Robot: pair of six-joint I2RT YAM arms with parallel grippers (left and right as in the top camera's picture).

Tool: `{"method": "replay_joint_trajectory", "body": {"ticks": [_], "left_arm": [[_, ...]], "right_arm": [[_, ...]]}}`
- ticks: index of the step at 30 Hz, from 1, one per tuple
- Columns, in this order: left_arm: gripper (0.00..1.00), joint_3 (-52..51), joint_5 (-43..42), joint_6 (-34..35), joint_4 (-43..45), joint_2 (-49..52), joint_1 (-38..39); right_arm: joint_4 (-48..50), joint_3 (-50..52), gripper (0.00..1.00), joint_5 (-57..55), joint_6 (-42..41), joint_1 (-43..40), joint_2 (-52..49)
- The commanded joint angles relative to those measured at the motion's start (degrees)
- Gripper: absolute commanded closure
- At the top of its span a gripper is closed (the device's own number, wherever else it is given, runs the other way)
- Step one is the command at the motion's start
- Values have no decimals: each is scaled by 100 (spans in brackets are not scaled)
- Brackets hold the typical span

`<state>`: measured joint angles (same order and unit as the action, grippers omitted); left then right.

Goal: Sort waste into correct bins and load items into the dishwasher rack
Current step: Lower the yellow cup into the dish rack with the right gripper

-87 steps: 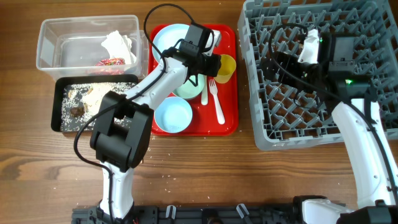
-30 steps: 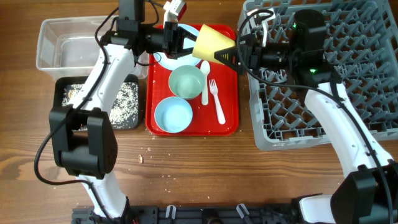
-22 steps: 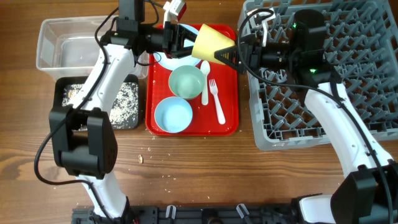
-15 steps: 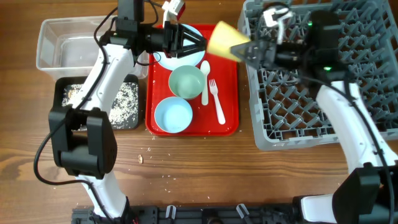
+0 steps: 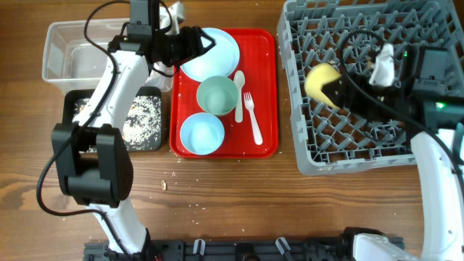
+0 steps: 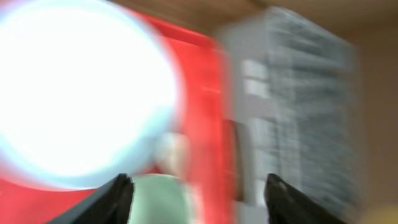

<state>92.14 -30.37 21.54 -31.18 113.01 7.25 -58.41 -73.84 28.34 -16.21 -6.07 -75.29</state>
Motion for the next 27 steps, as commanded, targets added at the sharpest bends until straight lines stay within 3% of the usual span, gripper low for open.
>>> {"method": "replay_joint_trajectory", "body": {"ticks": [1, 4, 8, 20, 24, 27], "left_arm": [[23, 55, 2916, -186, -380, -72, -26], [12, 55, 3659, -186, -693, -72, -26], [0, 55, 4017, -186, -986, -72, -31], [0, 57, 4028, -188, -1003, -118, 13], [0, 57, 4026, -210, -1078, -358, 68], [0, 57, 3969, -210, -1185, -717, 118]], "right_arm": [[-756, -245, 46, -1399, -55, 11, 44], [-1300, -245, 46, -1617, -57, 68, -46], [-1637, -245, 46, -1832, -50, 319, -293], [-2120, -245, 44, -2253, -229, 841, -1357], [-2026, -243, 40, -2253, -219, 841, -1464], [-2026, -243, 28, -2256, -173, 841, -1541]]}}
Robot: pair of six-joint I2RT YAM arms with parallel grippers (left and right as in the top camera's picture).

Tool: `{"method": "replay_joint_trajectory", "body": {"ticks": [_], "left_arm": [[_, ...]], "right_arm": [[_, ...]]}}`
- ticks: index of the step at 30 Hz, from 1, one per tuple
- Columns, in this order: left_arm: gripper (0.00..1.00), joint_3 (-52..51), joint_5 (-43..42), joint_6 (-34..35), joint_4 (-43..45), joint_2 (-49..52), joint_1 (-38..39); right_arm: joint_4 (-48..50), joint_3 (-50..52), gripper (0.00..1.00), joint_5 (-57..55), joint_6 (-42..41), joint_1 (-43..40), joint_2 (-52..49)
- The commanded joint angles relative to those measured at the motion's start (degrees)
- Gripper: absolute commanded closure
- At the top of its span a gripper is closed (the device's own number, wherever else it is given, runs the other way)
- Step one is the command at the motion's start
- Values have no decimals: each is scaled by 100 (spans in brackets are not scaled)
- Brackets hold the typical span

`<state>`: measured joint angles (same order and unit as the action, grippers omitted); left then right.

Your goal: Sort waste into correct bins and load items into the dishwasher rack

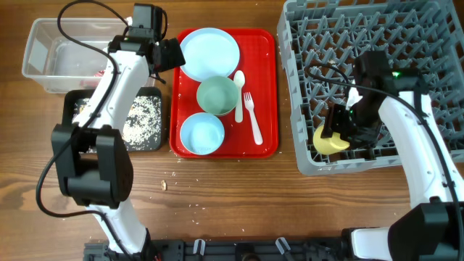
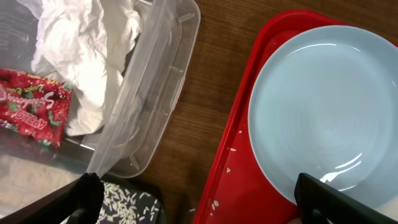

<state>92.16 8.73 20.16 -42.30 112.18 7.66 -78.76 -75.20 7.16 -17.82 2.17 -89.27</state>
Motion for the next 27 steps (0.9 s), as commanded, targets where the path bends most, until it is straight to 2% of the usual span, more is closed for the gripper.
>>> {"method": "replay_joint_trajectory", "body": {"ticks": [1, 4, 10, 13, 16, 20, 27], "left_arm": [[0, 55, 4, -74, -94, -721, 79], [0, 55, -229, -212, -162, -1115, 74], [0, 55, -140, -372, -127, -1663, -7], [0, 55, -55, -367, -122, -1674, -162], [0, 55, -363, -372, -286, -1853, -385], [0, 55, -815, -367, -426, -2400, -798], [0, 55, -826, -343, -686, -2811, -1283]], "right_arm": [[11, -107, 24, -138, -11, 17, -166], [22, -107, 18, -136, -17, 22, -181], [125, -378, 18, -11, -9, 28, -109], [337, -855, 18, 522, 238, 157, -48], [802, -1309, 16, 647, 282, 627, -50], [1707, -1340, 13, 647, 59, 1467, -149], [2824, -1340, 14, 789, -516, 2730, -1397]]}}
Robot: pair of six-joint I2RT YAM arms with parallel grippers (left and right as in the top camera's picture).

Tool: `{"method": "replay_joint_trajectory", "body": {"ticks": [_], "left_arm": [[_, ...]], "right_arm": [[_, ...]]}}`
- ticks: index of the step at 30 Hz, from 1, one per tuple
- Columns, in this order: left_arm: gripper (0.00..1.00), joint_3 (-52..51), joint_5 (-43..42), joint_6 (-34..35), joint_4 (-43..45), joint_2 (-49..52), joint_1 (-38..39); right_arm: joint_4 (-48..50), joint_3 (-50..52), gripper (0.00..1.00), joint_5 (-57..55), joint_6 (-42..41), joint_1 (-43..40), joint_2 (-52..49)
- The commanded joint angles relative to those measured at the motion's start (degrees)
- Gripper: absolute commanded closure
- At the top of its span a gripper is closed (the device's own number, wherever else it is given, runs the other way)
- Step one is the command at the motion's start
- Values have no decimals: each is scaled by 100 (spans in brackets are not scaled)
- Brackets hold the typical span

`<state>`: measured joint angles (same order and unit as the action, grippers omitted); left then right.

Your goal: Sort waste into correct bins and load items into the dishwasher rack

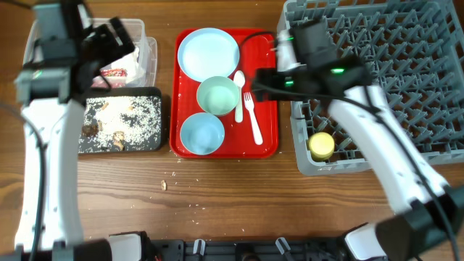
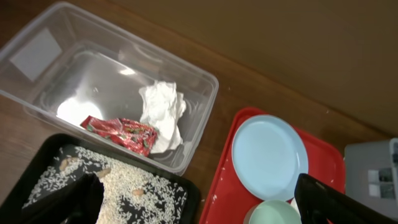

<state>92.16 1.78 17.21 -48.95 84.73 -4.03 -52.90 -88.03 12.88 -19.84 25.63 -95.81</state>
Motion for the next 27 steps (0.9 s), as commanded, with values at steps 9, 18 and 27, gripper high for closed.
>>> {"method": "replay_joint_trajectory", "body": {"ticks": [9, 18, 27], "left_arm": [[0, 55, -131, -50, -22, -55, -122], [0, 55, -131, -48, -22, -55, -122], [0, 55, -131, -48, -20, -52, -122]], "right_arm": [[745, -57, 41, 455, -608, 1104, -2369], [693, -92, 96, 581, -772, 986, -2614], [-87, -92, 96, -713, -581, 903, -625]]}}
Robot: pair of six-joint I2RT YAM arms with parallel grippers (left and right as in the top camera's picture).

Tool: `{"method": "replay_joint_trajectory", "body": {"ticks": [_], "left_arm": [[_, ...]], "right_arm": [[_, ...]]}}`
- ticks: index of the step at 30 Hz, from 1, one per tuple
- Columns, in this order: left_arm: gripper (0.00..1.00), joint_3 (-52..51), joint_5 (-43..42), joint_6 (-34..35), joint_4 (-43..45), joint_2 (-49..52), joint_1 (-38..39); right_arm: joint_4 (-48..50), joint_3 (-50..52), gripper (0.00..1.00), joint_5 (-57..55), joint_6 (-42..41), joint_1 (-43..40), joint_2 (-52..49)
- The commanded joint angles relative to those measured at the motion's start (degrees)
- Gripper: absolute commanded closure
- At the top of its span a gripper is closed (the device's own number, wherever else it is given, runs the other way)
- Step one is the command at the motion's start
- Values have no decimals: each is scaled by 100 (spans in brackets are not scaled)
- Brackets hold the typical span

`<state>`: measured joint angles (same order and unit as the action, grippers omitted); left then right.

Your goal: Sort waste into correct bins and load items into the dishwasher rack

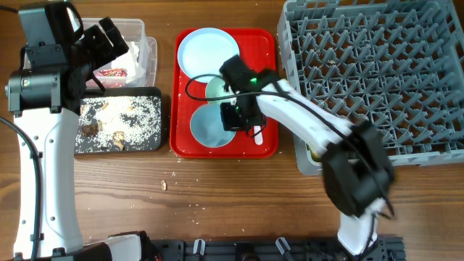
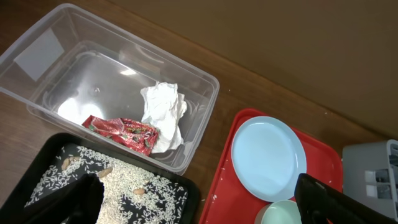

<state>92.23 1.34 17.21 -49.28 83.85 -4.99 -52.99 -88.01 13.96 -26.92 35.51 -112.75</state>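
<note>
A red tray [image 1: 268, 51] holds a pale blue plate [image 1: 206, 45], a green cup [image 1: 214, 88], a blue bowl [image 1: 206, 129] and a white fork [image 1: 257, 135]. My right gripper [image 1: 235, 116] hangs low over the cup's near rim and the bowl; its jaws do not show clearly. The grey dishwasher rack [image 1: 377, 72] stands at the right, with a yellow cup [image 1: 313, 154] at its front left corner, mostly under my arm. My left gripper [image 2: 199, 205] is open and empty, high above the bins. The plate [image 2: 267, 155] also shows in the left wrist view.
A clear bin [image 2: 37, 56] at the back left holds a white tissue [image 2: 163, 106] and a red wrapper [image 2: 121, 132]. In front of it lies a black tray of rice and scraps [image 1: 119, 119]. Crumbs dot the wood before the red tray.
My right gripper has moved from the tray's right edge near the rack to low over the green cup and blue bowl. The left arm has barely shifted.
My left gripper was open at the plate while the right held the yellow cup over the rack. Then the right had the cup at the rack's front left corner. Then the cup stood there alone, both arms away. Now the right is over the tray.
</note>
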Motion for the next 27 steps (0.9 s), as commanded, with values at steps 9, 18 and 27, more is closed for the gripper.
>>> {"method": "replay_joint_trajectory", "body": {"ticks": [9, 18, 27], "left_arm": [[0, 48, -87, -48, 11, 35, -26], [0, 48, -87, -48, 13, 35, -26], [0, 48, -87, -50, 13, 35, -26]], "right_arm": [[553, -48, 96, -5877, -551, -804, 1843], [3869, -44, 96, -7049, 1729, -1910, 555], [6813, -44, 96, -7794, 4830, -2002, -890]]}}
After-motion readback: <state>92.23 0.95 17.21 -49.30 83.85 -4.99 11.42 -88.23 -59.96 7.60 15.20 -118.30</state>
